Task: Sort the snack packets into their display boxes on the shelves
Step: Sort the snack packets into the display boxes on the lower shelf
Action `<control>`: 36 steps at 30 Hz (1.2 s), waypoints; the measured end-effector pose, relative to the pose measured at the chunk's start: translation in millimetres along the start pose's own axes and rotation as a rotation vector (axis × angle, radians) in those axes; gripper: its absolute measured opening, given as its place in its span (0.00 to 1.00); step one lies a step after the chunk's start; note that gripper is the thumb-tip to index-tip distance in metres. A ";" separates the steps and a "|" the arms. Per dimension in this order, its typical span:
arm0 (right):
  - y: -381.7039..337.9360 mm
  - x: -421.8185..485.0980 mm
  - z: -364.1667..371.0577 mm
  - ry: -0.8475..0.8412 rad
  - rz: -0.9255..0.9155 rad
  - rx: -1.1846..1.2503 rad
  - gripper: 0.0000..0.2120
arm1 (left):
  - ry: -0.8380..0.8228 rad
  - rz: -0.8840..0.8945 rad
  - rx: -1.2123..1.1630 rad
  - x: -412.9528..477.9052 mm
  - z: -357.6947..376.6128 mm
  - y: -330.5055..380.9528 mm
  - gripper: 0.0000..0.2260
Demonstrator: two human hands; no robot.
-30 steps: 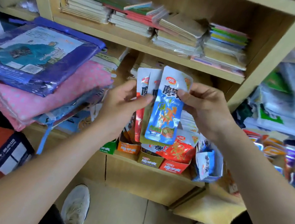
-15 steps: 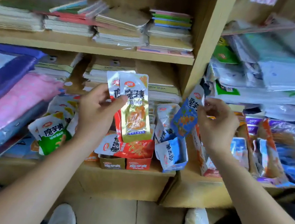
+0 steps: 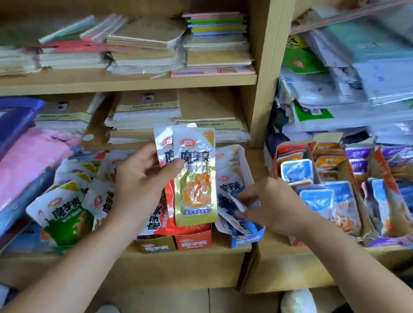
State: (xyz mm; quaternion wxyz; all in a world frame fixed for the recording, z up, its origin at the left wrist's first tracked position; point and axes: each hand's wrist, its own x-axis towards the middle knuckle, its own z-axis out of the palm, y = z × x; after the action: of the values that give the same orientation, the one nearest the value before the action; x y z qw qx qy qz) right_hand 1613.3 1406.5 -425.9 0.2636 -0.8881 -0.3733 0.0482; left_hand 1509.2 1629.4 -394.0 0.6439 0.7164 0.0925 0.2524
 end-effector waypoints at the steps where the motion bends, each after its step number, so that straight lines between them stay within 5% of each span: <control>1: -3.0 -3.0 -5.9 -0.105 0.044 0.045 0.15 | -0.003 0.002 0.000 -0.3 -0.1 0.1 0.12; 5: -8.7 -15.1 -22.8 -0.288 0.155 0.144 0.33 | -0.008 -0.016 -0.023 -2.7 -3.7 2.7 0.13; 14: -27.5 8.9 -4.7 0.195 0.089 0.304 0.22 | -0.034 -0.086 -0.079 -2.8 -15.4 -1.2 0.13; 20: -26.8 18.2 3.7 0.234 0.023 -0.018 0.10 | 0.040 -0.093 -0.109 2.1 -29.4 -2.8 0.08; 25: -19.1 25.6 6.1 0.274 0.149 -0.185 0.05 | 0.046 -0.092 -0.120 5.4 -32.5 -2.2 0.08; 29: -10.5 20.0 -3.8 0.177 0.304 -0.189 0.07 | 0.050 -0.091 -0.147 5.9 -32.8 -1.0 0.08; 34: -0.8 9.8 -15.4 0.503 0.356 -0.009 0.08 | 0.053 -0.095 -0.162 5.8 -32.2 -0.7 0.08; 36: 0.5 9.5 -17.1 0.512 0.354 0.022 0.08 | 0.050 -0.099 -0.164 6.5 -31.9 -2.1 0.09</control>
State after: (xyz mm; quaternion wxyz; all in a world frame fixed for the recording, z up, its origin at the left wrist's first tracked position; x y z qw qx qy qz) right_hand 1625.3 1405.4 -410.4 0.3460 -0.9198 -0.1336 -0.1280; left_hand 1499.8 1660.6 -393.0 0.7095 0.6492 0.1230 0.2449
